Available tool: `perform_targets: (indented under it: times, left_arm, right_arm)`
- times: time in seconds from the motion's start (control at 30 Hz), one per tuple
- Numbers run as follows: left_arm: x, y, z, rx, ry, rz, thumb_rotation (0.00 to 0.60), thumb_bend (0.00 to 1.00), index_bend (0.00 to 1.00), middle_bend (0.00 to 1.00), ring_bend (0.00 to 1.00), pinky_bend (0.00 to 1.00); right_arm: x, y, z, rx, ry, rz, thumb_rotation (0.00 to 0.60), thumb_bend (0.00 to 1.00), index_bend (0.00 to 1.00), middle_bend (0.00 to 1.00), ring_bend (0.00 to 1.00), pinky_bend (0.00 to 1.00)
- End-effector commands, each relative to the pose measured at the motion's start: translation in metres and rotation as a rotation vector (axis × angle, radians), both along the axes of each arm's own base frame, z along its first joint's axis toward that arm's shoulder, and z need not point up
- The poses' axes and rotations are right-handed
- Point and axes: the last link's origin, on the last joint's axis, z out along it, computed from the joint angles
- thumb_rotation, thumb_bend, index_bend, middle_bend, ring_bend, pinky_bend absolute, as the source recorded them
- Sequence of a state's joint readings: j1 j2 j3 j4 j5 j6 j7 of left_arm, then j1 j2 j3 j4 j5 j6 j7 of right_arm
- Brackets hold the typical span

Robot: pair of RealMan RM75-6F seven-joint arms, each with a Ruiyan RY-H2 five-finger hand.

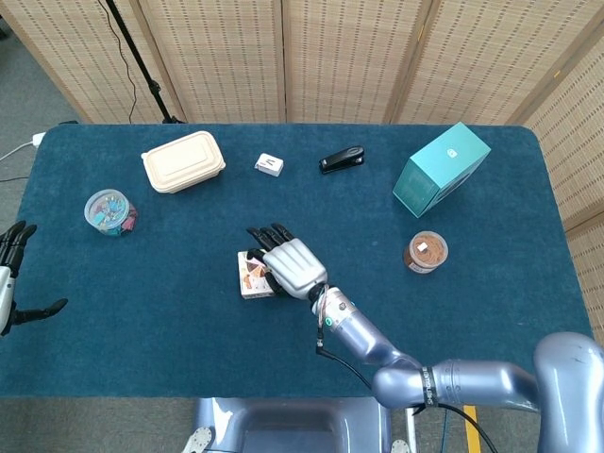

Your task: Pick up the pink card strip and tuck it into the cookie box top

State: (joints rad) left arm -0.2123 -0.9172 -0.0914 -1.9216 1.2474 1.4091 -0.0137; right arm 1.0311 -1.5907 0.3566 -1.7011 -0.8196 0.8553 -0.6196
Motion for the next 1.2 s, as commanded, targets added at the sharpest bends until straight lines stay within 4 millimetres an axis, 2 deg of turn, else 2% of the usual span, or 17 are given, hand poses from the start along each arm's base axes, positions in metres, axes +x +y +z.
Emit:
perform_targets:
  times: [0.03,0.3,0.6,0.77,1.2]
  left_arm:
    - [0.000,0.000,0.000,-0.003,-0.002,0.000,0.600,0.04,0.00,0.00,0.00,0.00]
    - [-0.002,0.001,0.000,-0.009,-0.010,0.006,0.600,0.04,0.00,0.00,0.00,0.00]
    - [-0.003,0.001,0.001,-0.012,-0.018,0.011,0.600,0.04,0.00,0.00,0.00,0.00]
    - [-0.004,0.000,0.002,-0.012,-0.023,0.013,0.600,0.04,0.00,0.00,0.00,0.00]
    - [-0.004,0.001,0.001,-0.022,-0.024,0.016,0.600,0.04,0.00,0.00,0.00,0.00]
  right_arm:
    - [-0.001,-0.002,-0.003,-0.010,0.023,0.021,0.600,1.00,0.34,0.00,0.00,0.00]
    - [0.002,-0.004,-0.013,-0.024,0.084,0.062,0.600,1.00,0.30,0.00,0.00,0.00]
    - [0.009,-0.010,-0.043,-0.095,0.119,0.132,0.600,1.00,0.29,0.00,0.00,0.00]
    - [0.004,-0.017,-0.055,-0.135,0.187,0.165,0.600,1.00,0.29,0.00,0.00,0.00]
    - [-0.011,-0.021,-0.059,-0.150,0.234,0.183,0.600,1.00,0.31,0.00,0.00,0.00]
